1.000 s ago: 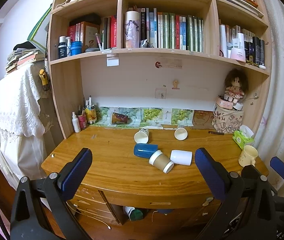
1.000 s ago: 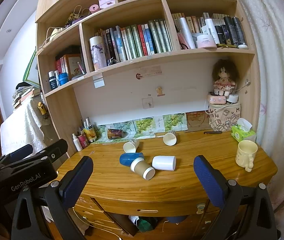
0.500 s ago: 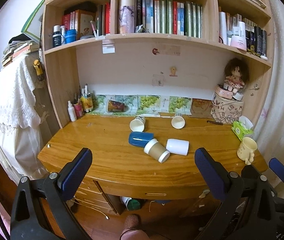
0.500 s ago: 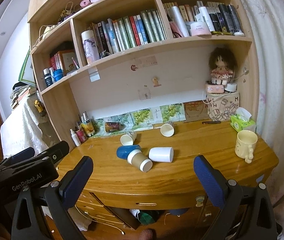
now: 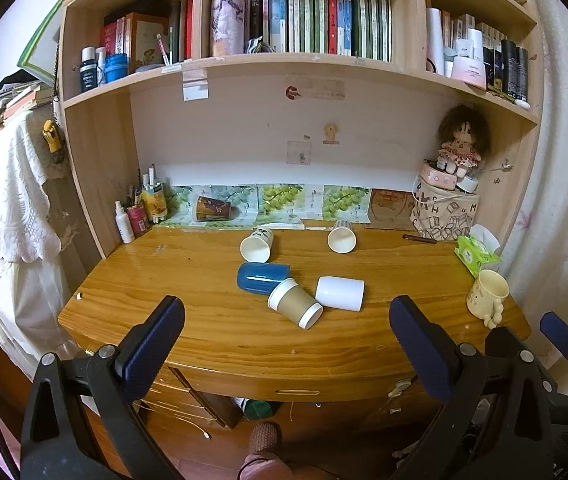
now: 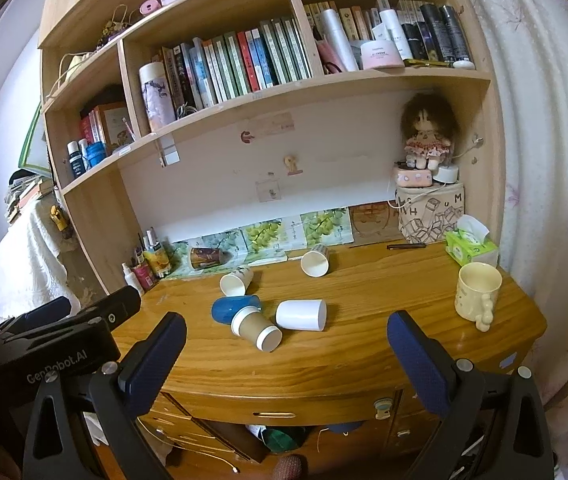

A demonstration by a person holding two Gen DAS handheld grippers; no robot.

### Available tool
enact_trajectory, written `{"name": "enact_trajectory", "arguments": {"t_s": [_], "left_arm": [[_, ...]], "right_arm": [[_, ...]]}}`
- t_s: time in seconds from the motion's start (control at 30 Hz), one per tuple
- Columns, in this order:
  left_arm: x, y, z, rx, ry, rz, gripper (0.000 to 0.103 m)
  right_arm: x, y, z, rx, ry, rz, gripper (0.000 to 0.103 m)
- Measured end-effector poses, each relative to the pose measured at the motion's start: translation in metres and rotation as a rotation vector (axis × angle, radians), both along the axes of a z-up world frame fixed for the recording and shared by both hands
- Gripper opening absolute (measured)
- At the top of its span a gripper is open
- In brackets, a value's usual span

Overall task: Flip cup upright
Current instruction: 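Move the right tool toward the gray checkered cup lying on its side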

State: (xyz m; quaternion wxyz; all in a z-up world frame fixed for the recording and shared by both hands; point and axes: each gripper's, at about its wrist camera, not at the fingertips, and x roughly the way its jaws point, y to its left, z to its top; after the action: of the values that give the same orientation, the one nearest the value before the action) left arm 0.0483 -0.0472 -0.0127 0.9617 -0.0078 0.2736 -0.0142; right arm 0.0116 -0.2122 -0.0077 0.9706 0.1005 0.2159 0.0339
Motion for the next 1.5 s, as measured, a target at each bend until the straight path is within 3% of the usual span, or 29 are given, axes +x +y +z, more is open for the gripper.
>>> {"name": "enact_trajectory", "arguments": {"t_s": [0.6, 1.5], "left_arm": [[0.079, 0.006, -0.017, -0.018, 0.096, -0.004, 0.102], [0.277, 0.028, -0.026, 0.023, 0.259, -0.123, 0.102]], "right_arm": [[0.081, 0.006, -0.009, -0.004, 0.08, 0.015, 0.101], [0.268, 0.038, -0.007, -0.012, 0.237, -0.006, 0.101]]}}
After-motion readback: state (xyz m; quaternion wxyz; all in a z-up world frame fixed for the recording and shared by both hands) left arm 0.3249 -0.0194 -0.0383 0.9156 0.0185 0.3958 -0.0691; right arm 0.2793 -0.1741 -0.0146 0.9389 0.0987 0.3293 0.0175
